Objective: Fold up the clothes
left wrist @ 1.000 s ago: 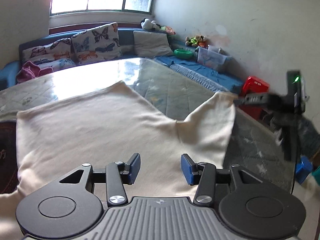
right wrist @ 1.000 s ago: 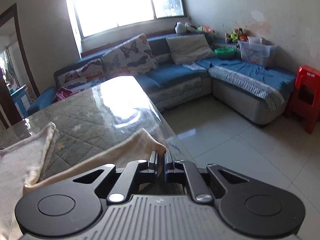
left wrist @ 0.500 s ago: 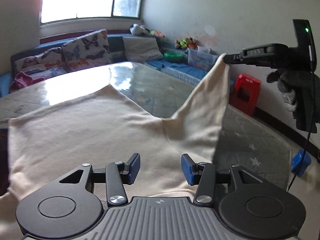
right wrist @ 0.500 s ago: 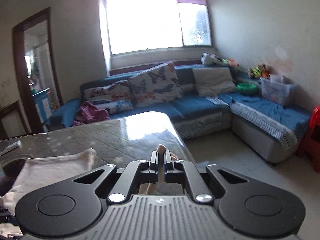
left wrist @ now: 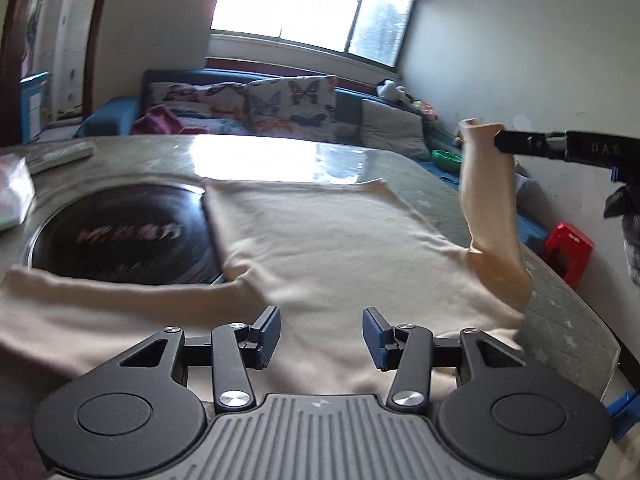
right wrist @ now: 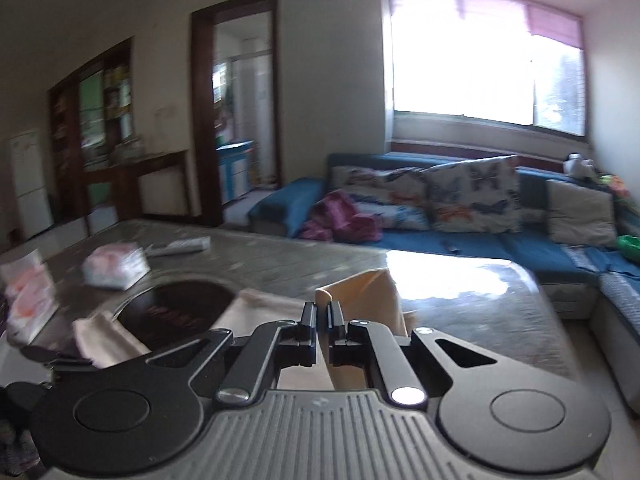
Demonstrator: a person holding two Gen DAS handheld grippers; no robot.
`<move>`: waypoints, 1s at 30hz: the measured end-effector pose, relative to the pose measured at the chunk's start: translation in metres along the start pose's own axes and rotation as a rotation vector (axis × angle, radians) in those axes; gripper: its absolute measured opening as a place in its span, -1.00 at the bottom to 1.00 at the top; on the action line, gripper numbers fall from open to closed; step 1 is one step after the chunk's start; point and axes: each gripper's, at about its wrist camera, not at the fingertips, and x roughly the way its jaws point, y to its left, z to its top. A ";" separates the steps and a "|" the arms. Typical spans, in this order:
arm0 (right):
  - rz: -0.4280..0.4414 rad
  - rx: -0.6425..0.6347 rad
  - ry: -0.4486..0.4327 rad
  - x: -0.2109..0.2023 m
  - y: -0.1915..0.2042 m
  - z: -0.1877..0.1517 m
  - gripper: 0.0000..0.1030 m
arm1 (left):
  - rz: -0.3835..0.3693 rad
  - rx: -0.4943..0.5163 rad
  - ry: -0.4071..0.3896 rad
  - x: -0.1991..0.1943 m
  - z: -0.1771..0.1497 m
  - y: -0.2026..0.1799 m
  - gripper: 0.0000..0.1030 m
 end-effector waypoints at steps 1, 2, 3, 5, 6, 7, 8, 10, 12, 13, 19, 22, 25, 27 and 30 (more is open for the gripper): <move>0.032 -0.009 0.025 0.012 0.012 -0.004 -0.92 | 0.006 -0.007 0.001 -0.002 -0.003 0.003 -0.05; 0.050 -0.013 0.041 0.018 0.019 -0.006 -0.92 | 0.012 -0.014 0.003 -0.004 -0.005 0.005 -0.05; 0.076 -0.020 0.070 0.028 0.032 -0.013 -0.92 | 0.017 -0.022 0.005 -0.006 -0.008 0.007 -0.05; 0.115 -0.045 0.119 0.044 0.051 -0.026 -0.92 | 0.022 -0.032 0.010 -0.008 -0.011 0.009 -0.05; 0.135 -0.052 0.145 0.049 0.059 -0.034 -0.91 | 0.023 -0.033 0.012 -0.009 -0.012 0.008 -0.05; 0.154 -0.058 0.169 0.051 0.064 -0.043 -0.90 | 0.023 -0.034 0.014 -0.009 -0.014 0.008 -0.05; 0.172 -0.066 0.192 0.051 0.069 -0.053 -0.87 | 0.022 -0.034 0.016 -0.009 -0.014 0.007 -0.05; 0.195 -0.079 0.218 0.053 0.076 -0.062 -0.81 | 0.019 -0.033 0.016 -0.009 -0.014 0.006 -0.05; 0.210 -0.089 0.226 0.048 0.077 -0.066 -0.74 | 0.015 -0.029 0.011 -0.009 -0.014 0.003 -0.05; 0.212 -0.090 0.224 0.043 0.075 -0.066 -0.59 | 0.014 -0.024 0.008 -0.010 -0.013 0.002 -0.05; 0.106 -0.073 0.207 0.004 0.035 -0.074 -0.07 | -0.014 0.022 -0.004 0.000 -0.004 -0.012 -0.09; -0.011 -0.049 0.222 -0.010 0.007 -0.088 -0.07 | -0.023 0.063 0.014 0.013 -0.002 -0.022 -0.11; -0.092 -0.019 0.243 -0.020 -0.015 -0.102 0.08 | -0.010 0.118 0.032 0.026 -0.002 -0.031 -0.18; -0.115 -0.003 0.251 -0.024 -0.024 -0.109 0.09 | -0.006 0.132 0.050 0.033 -0.003 -0.033 -0.18; -0.128 0.017 0.259 -0.028 -0.031 -0.118 0.19 | 0.002 0.144 0.068 0.039 -0.006 -0.034 -0.37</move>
